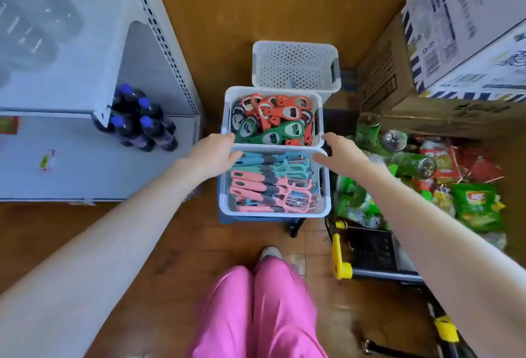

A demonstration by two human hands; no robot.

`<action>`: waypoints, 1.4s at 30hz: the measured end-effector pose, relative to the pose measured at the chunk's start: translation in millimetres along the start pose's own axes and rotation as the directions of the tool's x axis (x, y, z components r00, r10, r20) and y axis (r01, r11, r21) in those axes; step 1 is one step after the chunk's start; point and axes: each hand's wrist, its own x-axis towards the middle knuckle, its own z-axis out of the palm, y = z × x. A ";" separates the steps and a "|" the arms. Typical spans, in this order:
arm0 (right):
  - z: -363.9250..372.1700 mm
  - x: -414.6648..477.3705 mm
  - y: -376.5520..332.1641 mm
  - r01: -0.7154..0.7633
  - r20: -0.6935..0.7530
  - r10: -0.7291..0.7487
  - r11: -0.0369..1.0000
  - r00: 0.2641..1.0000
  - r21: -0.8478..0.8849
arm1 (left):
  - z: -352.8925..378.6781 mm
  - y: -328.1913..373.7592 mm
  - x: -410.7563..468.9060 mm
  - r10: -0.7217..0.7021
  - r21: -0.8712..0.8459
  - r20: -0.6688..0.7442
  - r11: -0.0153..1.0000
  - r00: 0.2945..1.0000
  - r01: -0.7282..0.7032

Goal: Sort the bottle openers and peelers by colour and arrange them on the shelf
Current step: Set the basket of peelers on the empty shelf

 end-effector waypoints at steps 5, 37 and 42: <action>47.5 14.5 23.9 -0.118 0.000 0.118 0.993 0.993 0.008 | 50.3 -24.6 14.6 -0.093 -0.032 0.028 0.995 0.995 0.094; -41.5 -91.2 -26.9 -0.115 -0.135 0.163 0.945 0.977 0.306 | -41.3 7.8 -82.8 -0.167 -0.389 -0.183 0.917 0.969 0.085; -111.9 -157.4 -72.3 -0.028 -0.295 0.128 0.947 0.947 0.319 | -124.9 28.1 -138.3 -0.166 -0.384 -0.323 0.923 0.932 0.031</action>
